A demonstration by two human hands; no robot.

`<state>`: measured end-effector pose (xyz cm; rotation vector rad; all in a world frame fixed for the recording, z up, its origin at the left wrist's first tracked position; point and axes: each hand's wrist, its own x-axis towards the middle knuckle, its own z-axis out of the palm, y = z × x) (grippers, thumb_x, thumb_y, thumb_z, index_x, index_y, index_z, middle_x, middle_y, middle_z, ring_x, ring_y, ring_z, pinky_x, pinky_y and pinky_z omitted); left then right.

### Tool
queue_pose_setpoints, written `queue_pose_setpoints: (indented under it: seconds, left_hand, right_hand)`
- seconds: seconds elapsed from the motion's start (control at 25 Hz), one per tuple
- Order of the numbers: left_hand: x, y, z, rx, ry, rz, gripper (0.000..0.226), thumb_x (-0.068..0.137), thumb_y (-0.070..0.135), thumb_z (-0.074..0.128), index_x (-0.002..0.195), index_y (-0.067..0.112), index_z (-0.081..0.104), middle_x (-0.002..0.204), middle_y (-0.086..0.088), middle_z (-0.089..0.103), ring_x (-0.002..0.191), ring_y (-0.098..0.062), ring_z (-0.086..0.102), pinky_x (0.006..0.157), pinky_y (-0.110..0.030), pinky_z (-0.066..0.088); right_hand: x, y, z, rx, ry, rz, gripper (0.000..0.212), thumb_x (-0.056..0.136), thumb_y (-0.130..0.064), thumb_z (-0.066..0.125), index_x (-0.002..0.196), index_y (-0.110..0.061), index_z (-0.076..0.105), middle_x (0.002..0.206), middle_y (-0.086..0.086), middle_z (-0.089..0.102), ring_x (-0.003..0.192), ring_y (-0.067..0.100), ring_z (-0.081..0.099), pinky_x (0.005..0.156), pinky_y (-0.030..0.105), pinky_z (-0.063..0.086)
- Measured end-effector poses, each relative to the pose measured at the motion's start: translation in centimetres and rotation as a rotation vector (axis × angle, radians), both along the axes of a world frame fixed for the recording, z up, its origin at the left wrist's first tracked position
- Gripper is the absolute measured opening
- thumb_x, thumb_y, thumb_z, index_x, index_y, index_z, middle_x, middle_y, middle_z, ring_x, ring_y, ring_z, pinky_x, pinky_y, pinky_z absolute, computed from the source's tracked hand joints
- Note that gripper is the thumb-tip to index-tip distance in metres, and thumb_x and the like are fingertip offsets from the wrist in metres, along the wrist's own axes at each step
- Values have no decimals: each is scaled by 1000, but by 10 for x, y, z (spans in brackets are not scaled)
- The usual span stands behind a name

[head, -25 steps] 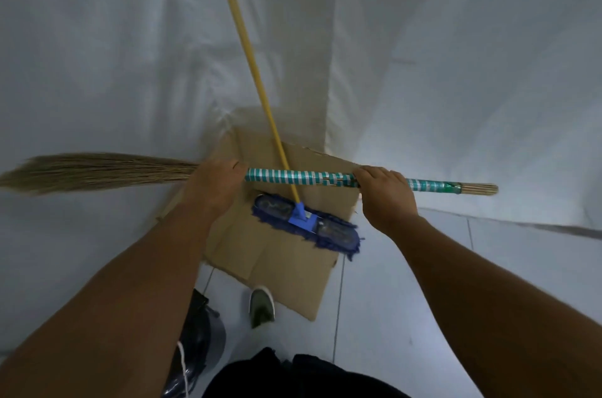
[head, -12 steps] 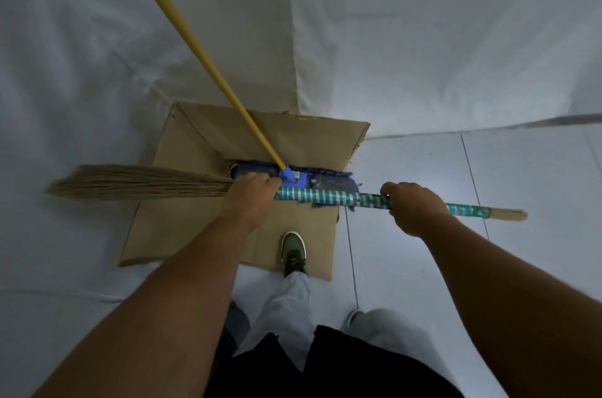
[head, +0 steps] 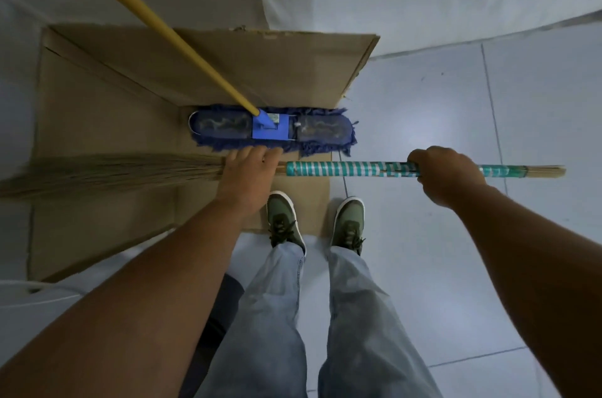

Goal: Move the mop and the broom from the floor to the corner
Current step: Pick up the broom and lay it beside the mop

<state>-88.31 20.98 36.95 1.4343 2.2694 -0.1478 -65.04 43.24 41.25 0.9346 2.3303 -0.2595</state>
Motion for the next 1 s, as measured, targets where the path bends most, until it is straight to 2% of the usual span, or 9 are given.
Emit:
queue_pose_setpoints:
  seconds: [0.12,0.2,0.44,0.6,0.68,0.8,1.0]
  left_hand:
    - [-6,1,-46,-54,89,38,39,82,4,56,120,11,50,112,-15,60,106,-36,53,93,-49,39]
    - [-2,10,-79,-108,71,47,37,81,2,56,116,11,51,111,-15,60,107,-36,53,95,-49,38]
    - [-5,28,-153,-148,55,22,35,83,6,60,117,10,51,112,-17,61,108,-37,54,101,-49,35]
    - [-14,31,-188,-190,83,17,47,81,4,63,125,10,48,118,-18,60,112,-37,54,107,-51,33]
    - [-15,31,-200,-201,91,58,58,84,9,63,137,9,38,133,-20,52,126,-38,45,112,-52,27]
    - [-5,32,-208,-246,99,91,79,86,14,62,149,9,14,155,-19,24,144,-37,18,117,-51,14]
    - [6,39,-202,-244,93,66,71,93,12,49,150,6,7,160,-15,12,147,-32,5,118,-47,7]
  right_hand:
    - [13,13,-48,17,-6,-18,21,82,-7,58,99,-19,60,76,6,49,66,29,47,58,34,39]
    - [22,22,-80,24,-13,-32,21,82,-6,57,99,-18,60,77,7,49,67,32,49,58,35,39]
    - [20,49,-162,10,15,-22,21,83,-6,56,100,-17,60,85,13,54,75,37,55,59,37,42]
    - [10,54,-207,-27,-4,-34,25,82,-3,55,103,-15,59,83,12,52,72,34,50,60,37,43]
    - [8,55,-221,-48,10,-20,32,82,-5,57,112,-16,56,91,14,56,79,37,55,66,41,49]
    - [7,57,-228,-60,22,32,47,81,-12,63,125,-16,49,119,17,58,102,41,57,82,46,48]
    - [-1,63,-225,-102,33,45,42,83,-17,61,124,-15,51,129,12,55,114,36,53,91,45,45]
